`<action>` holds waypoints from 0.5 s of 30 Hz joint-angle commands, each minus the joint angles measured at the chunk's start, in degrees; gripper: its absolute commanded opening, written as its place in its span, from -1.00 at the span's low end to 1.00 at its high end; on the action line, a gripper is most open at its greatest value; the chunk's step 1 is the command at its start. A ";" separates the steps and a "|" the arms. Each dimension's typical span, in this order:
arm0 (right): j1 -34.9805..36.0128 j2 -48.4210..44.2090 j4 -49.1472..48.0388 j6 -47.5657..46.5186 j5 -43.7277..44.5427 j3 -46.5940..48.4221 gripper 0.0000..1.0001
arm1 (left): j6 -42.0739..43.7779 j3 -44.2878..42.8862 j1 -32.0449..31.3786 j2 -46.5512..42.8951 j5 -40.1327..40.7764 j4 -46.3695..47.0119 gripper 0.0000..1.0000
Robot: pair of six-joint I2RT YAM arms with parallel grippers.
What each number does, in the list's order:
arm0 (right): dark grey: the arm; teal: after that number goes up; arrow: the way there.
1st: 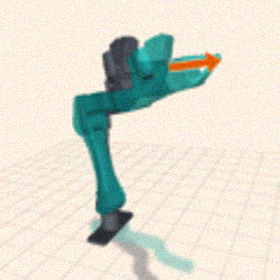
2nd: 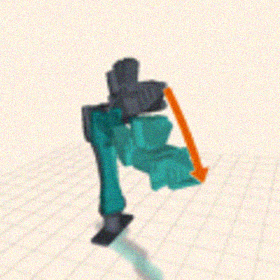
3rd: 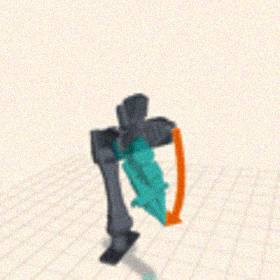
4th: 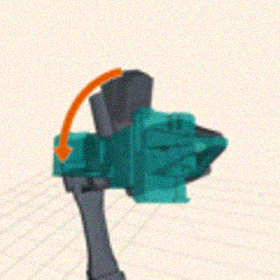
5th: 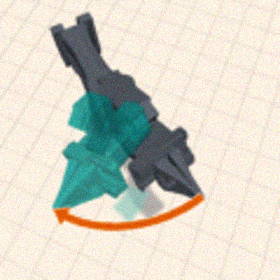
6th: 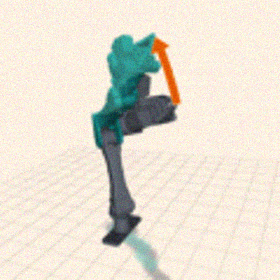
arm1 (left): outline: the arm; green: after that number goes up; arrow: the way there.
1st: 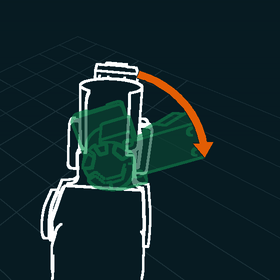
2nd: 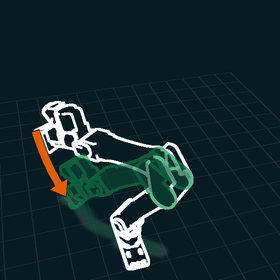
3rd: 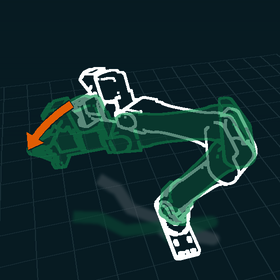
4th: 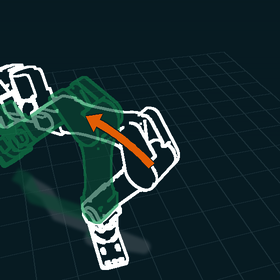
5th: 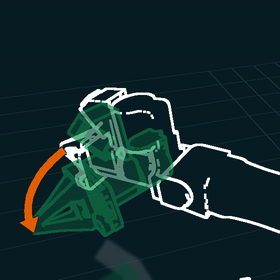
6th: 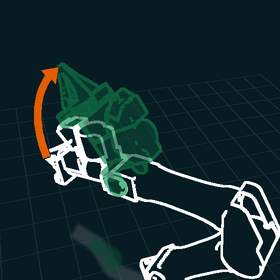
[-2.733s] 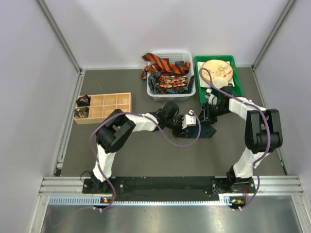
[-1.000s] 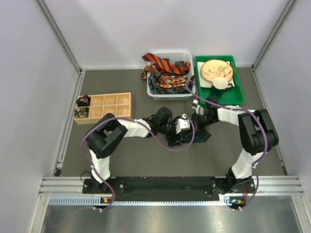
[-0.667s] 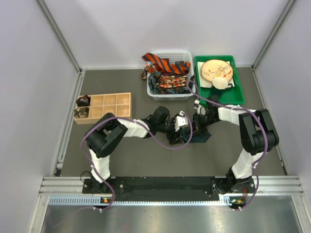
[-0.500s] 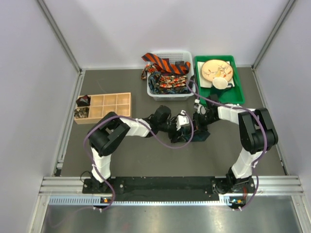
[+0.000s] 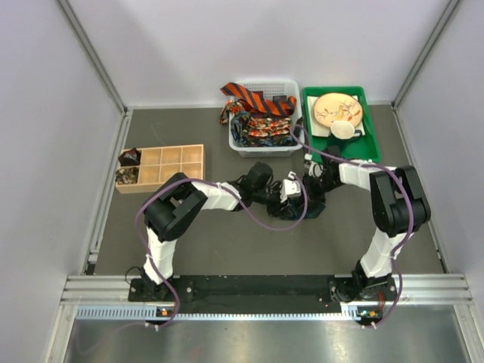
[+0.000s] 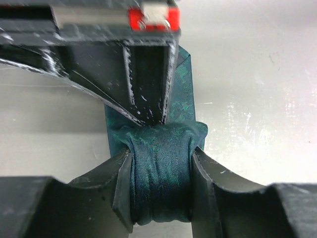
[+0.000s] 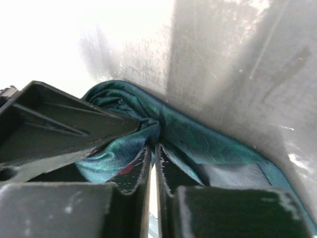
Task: Roll the ties
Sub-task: Roll the tie at the center of the board.
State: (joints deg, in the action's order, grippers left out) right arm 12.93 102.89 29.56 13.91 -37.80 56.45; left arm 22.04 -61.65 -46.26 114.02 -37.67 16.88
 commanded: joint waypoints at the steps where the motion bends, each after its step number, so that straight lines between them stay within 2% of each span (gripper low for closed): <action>1: -2.99 -1.99 1.46 -1.08 -5.16 3.41 -0.69 | 5.81 -0.32 -0.76 0.59 8.20 -11.43 -0.58; 3: -4.84 -3.04 2.86 -1.08 -8.94 3.23 -0.53 | 7.40 -0.23 -1.90 0.68 11.46 -13.89 -0.60; 4: -5.02 -3.92 3.48 -0.99 -11.22 3.06 -0.38 | 7.66 -0.14 -2.16 0.68 12.44 -14.24 -0.61; 7: -5.19 -4.54 3.66 -0.03 -13.52 1.74 -0.19 | 7.31 0.30 -2.78 0.86 15.26 -14.08 -0.62; 8: -5.28 -4.45 2.97 0.84 -12.92 1.22 -0.20 | 7.05 0.65 -2.87 0.86 15.08 -13.72 -0.63; 9: -5.19 -4.11 2.09 0.77 -12.13 0.95 -0.21 | 6.96 0.74 -2.96 0.94 15.08 -13.29 -0.64; 12: -5.28 -1.91 1.55 0.50 -8.79 1.38 -0.48 | 6.61 0.65 -3.22 1.56 15.96 -12.67 -0.68; 13: -5.19 -1.12 2.07 0.07 -6.61 1.73 -0.64 | 6.26 0.65 -3.22 1.56 16.31 -12.14 -0.68; 15: -5.11 1.08 4.52 -1.86 -3.26 3.05 -0.79 | 5.29 1.26 -3.13 1.21 16.84 -10.74 -0.71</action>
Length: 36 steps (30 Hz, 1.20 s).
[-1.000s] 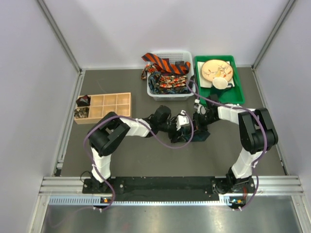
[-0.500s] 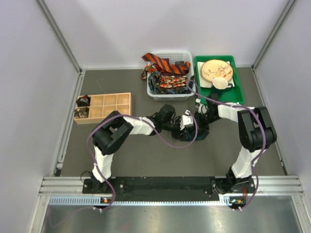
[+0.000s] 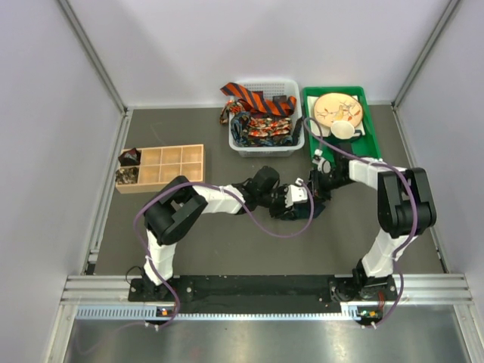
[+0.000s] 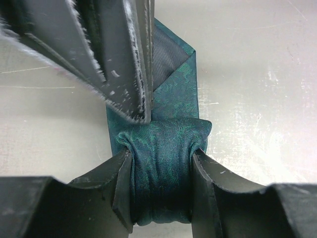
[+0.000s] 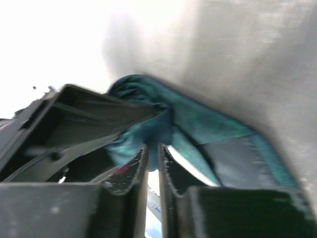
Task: Roll the ties
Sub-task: Roll the tie at the center of the board.
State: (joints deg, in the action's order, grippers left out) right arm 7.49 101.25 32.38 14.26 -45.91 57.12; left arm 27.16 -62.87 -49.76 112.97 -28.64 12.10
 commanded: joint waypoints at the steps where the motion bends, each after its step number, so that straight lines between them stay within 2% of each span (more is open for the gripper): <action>1: 0.42 3.16 2.24 -2.83 7.48 2.55 -0.93 | -0.17 2.84 0.36 1.73 7.90 -4.03 -0.72; 3: 0.43 4.48 3.30 -4.33 9.95 3.34 -1.00 | -1.66 3.72 0.36 1.29 8.34 -2.52 -0.74; 13: 2.27 6.24 6.73 -7.84 19.62 5.19 -1.00 | -5.09 2.75 0.28 -0.37 11.24 0.12 -0.74; 16: 2.27 6.24 6.82 -8.02 20.25 5.28 -1.00 | -4.05 2.93 0.19 -1.35 10.80 -0.14 -0.74; 18: 2.36 6.15 6.73 -7.93 19.55 5.45 -1.00 | -3.08 2.23 0.01 -0.04 11.50 -3.55 -0.74; 20: 2.01 5.45 6.21 -7.67 14.30 5.19 -1.00 | -1.50 1.44 0.01 0.85 11.59 -5.59 -0.74; 23: -0.19 1.17 1.91 -3.90 -0.99 2.31 -0.77 | 0.18 0.82 -0.16 2.17 11.51 -8.93 -0.67; 24: -0.45 -0.25 1.29 -3.63 -3.81 1.86 -0.56 | 0.44 0.99 -0.16 2.26 11.42 -9.11 -0.64; 27: -0.80 -4.83 1.28 -3.54 -5.59 0.71 -0.25 | 0.70 1.35 -0.25 2.08 10.89 -9.46 -0.59; 29: -1.42 -5.62 0.93 -3.19 -8.31 0.71 -0.20 | 0.79 1.44 -0.34 2.17 10.71 -9.46 -0.57; 32: -1.86 -5.28 -1.35 -1.70 -11.47 0.01 -0.01 | 1.23 1.44 -0.34 2.26 10.36 -9.29 -0.54; 33: -1.69 -4.58 -2.83 -0.82 -13.57 -0.52 0.20 | 1.41 1.35 -0.34 2.43 10.28 -9.20 -0.53; 35: -1.25 -3.26 -6.61 1.81 -14.21 -1.57 0.36 | 1.41 1.17 -0.34 2.61 10.19 -9.20 -0.47; 36: -1.07 -1.08 -6.72 1.91 -13.86 -1.40 0.37 | 1.41 1.09 -0.43 2.70 10.10 -9.20 -0.44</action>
State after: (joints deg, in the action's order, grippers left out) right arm 6.31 97.30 31.81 13.10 -54.57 56.90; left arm 26.63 -62.89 -50.78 112.38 -22.94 12.12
